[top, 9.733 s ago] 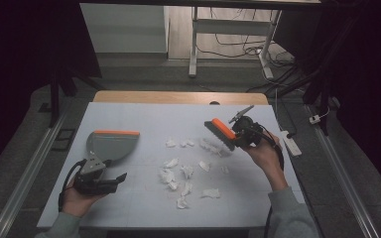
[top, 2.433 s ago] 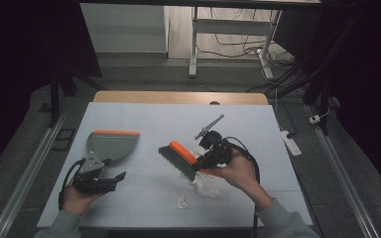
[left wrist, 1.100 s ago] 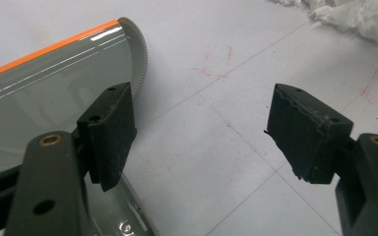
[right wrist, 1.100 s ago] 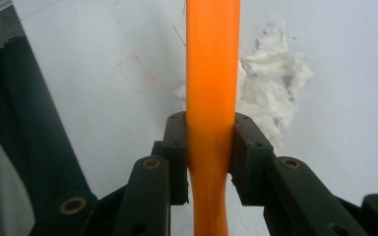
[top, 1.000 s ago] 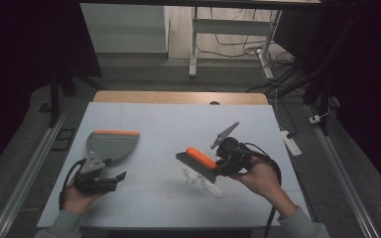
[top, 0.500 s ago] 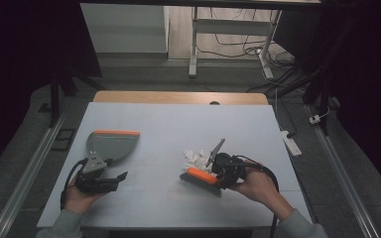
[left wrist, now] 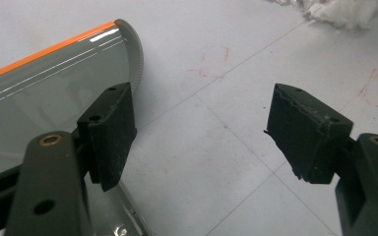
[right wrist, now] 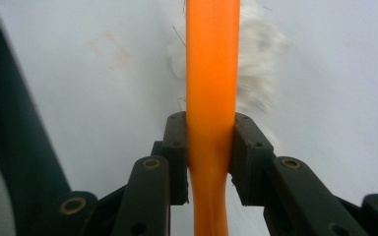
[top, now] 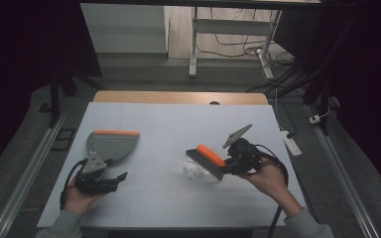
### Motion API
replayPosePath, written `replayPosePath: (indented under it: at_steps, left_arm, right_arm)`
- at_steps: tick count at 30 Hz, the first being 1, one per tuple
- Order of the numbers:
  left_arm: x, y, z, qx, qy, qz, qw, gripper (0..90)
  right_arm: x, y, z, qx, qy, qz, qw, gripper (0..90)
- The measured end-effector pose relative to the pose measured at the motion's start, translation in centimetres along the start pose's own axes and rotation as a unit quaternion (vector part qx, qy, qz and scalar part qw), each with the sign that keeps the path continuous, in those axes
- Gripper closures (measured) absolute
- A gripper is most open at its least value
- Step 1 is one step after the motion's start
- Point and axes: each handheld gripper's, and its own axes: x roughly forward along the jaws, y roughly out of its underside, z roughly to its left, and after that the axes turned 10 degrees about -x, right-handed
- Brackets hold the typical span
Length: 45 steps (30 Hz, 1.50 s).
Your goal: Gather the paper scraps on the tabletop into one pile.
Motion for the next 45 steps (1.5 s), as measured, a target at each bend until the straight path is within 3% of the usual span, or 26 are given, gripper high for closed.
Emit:
replayPosePath:
  at_steps: [4, 6, 9, 12, 15, 19, 23, 26, 32, 35, 38, 40, 42, 45]
  left_arm:
    - [0.1, -0.1, 0.0, 0.002, 0.001, 0.001, 1.0, 27.3]
    - [0.1, -0.1, 0.0, 0.003, 0.003, 0.0, 1.0, 27.4]
    - [0.2, -0.1, -0.1, 0.005, 0.004, 0.001, 1.0, 27.4]
    - [0.1, -0.1, -0.1, 0.007, 0.007, 0.0, 1.0, 27.4]
    - [0.2, -0.2, -0.2, 0.01, 0.008, 0.0, 0.9999, 27.4]
    - [0.2, -0.2, -0.3, 0.01, 0.007, -0.001, 0.9999, 27.4]
    - [0.2, -0.2, -0.3, 0.009, 0.006, 0.0, 0.9999, 27.4]
    - [0.2, -0.2, -0.3, 0.01, 0.007, 0.0, 0.9999, 27.4]
    - [0.2, -0.2, -0.3, 0.01, 0.006, 0.001, 0.9999, 27.4]
    - [0.2, -0.2, -0.3, 0.011, 0.006, 0.0, 0.9999, 27.4]
    - [0.3, -0.2, -0.4, 0.011, 0.005, 0.002, 0.9999, 27.4]
    - [0.3, -0.2, -0.4, 0.013, 0.005, 0.003, 0.9999, 27.4]
    - [0.2, -0.2, -0.4, 0.013, 0.005, 0.002, 0.9999, 27.4]
    - [0.3, -0.2, -0.4, 0.011, 0.004, 0.002, 0.9999, 27.4]
  right_arm:
    - [-1.0, 1.6, -1.4, 0.077, 0.032, 0.021, 0.9963, 71.0]
    - [-1.0, 2.3, -2.1, 0.116, 0.047, 0.034, 0.9915, 71.0]
    - [-0.6, 3.2, -3.1, 0.162, 0.05, 0.049, 0.9843, 71.0]
    - [0.5, 3.8, -3.8, 0.188, 0.05, 0.072, 0.9782, 71.0]
    - [1.6, 4.0, -4.1, 0.2, 0.047, 0.091, 0.9744, 71.0]
    - [2.8, 3.2, -4.3, 0.21, 0.022, 0.073, 0.9748, 71.1]
    - [3.6, 2.1, -4.1, 0.2, 0.022, 0.056, 0.9779, 71.0]
    - [3.4, 1.8, -4.3, 0.201, 0.014, 0.017, 0.9794, 71.0]
    - [0.6, 1.8, -3.6, 0.173, 0.03, -0.032, 0.9839, 71.0]
    - [-1.0, 2.1, -2.6, 0.115, 0.018, -0.033, 0.9926, 71.0]
    - [-1.4, 2.4, -0.8, 0.043, -0.003, -0.005, 0.9991, 71.0]
    - [-0.7, 2.6, 0.4, 0.004, -0.032, 0.021, 0.9992, 71.0]
    - [0.6, 2.7, 1.3, -0.03, -0.064, 0.051, 0.9962, 71.0]
    - [2.4, 2.6, 2.2, -0.063, -0.078, 0.08, 0.9917, 71.0]
